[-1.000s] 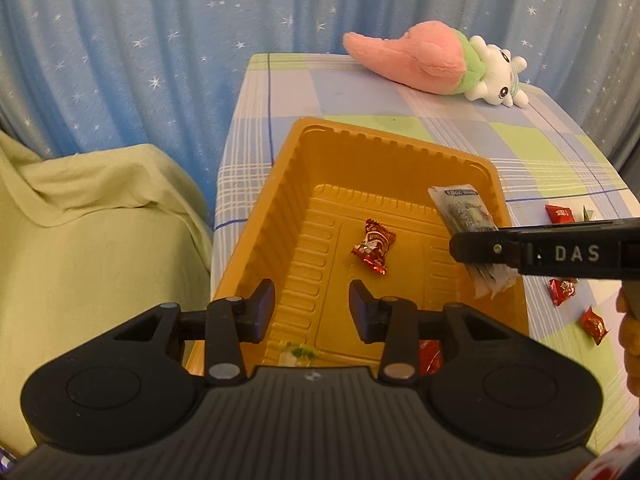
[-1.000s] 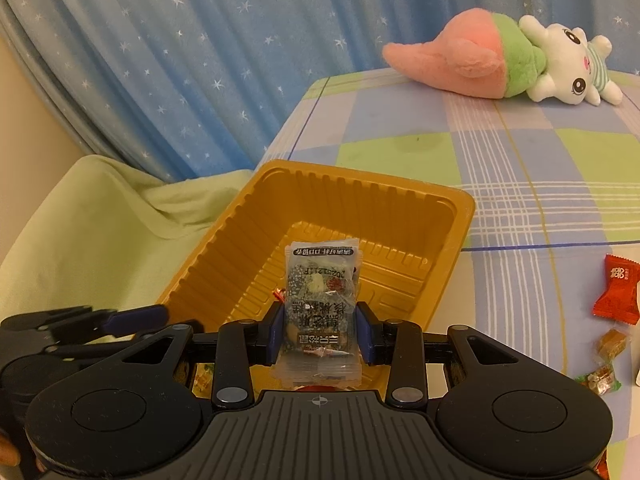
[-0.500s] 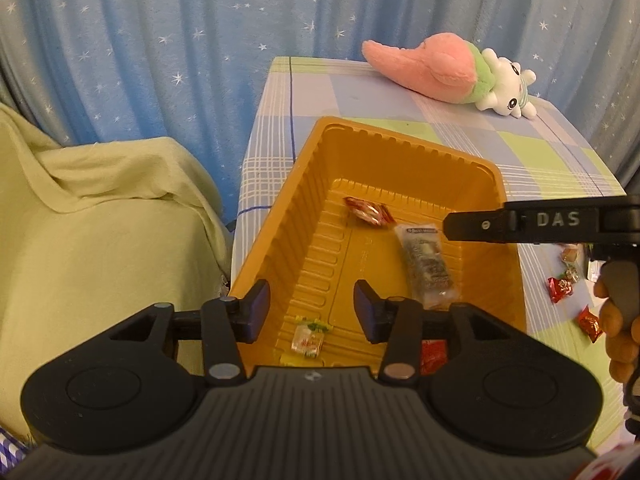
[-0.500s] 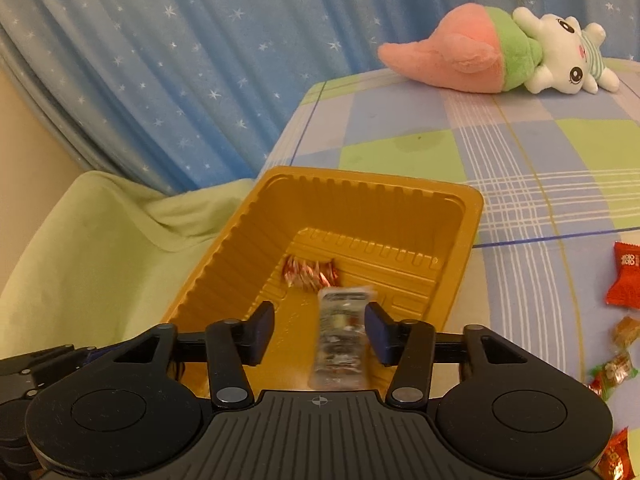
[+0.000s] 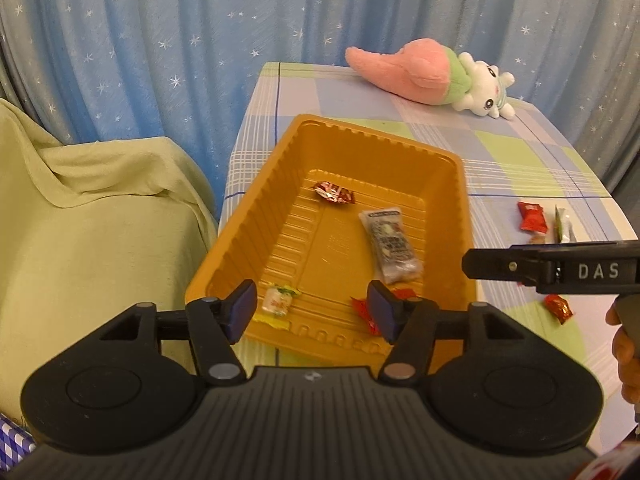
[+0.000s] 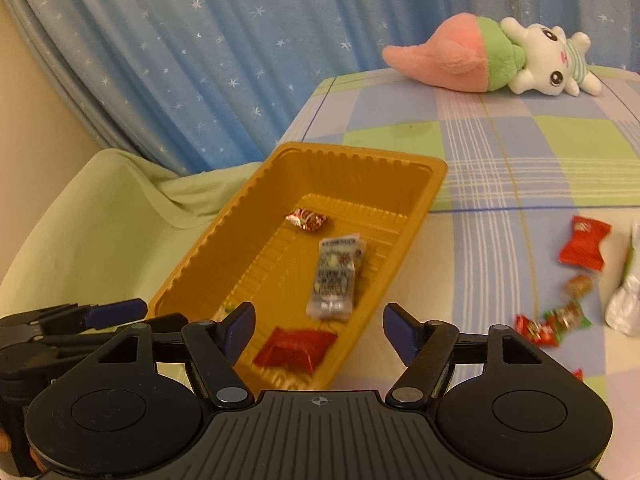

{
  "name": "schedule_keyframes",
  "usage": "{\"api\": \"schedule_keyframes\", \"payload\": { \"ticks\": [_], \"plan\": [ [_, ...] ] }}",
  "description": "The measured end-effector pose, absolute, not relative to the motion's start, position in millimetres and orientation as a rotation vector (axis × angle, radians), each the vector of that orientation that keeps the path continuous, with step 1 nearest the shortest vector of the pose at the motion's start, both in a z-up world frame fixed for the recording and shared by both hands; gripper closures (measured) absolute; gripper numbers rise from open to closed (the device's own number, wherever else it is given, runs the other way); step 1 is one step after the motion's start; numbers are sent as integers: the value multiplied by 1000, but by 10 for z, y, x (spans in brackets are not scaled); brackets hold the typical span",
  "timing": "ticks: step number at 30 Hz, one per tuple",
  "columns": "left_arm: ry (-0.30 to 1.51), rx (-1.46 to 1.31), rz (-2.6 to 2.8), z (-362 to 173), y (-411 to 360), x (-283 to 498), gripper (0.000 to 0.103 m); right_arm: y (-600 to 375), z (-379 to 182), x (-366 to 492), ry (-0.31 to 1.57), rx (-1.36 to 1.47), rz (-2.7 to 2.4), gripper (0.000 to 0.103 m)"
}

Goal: Organize snacks
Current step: 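Open the right tool to drop the clear nut packet into the tray, then withdraw both open tools from the tray toward the remaining snacks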

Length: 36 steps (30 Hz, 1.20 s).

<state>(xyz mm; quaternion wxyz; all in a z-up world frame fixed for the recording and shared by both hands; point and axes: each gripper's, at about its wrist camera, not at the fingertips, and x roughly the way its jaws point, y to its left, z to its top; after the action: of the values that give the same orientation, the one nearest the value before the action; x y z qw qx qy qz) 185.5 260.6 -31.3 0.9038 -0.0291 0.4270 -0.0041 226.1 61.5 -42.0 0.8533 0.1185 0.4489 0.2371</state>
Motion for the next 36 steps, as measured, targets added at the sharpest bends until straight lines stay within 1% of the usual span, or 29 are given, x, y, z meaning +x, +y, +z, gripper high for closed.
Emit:
{"api": "schedule_keyframes", "payload": {
  "ticks": [9, 17, 21, 36],
  "plan": [
    [886, -72, 28, -261, 2356, 1517, 36, 362, -339, 1941, 956, 239, 540, 30],
    [903, -89, 39, -244, 2079, 1274, 35, 72, -318, 1699, 976, 226, 563, 29],
    [909, -90, 31, -248, 1878, 1194, 32, -107, -340, 1606, 987, 215, 561, 29],
    [945, -74, 5, -300, 1120, 1091, 31, -974, -484, 1506, 1050, 231, 485, 28]
  ]
}}
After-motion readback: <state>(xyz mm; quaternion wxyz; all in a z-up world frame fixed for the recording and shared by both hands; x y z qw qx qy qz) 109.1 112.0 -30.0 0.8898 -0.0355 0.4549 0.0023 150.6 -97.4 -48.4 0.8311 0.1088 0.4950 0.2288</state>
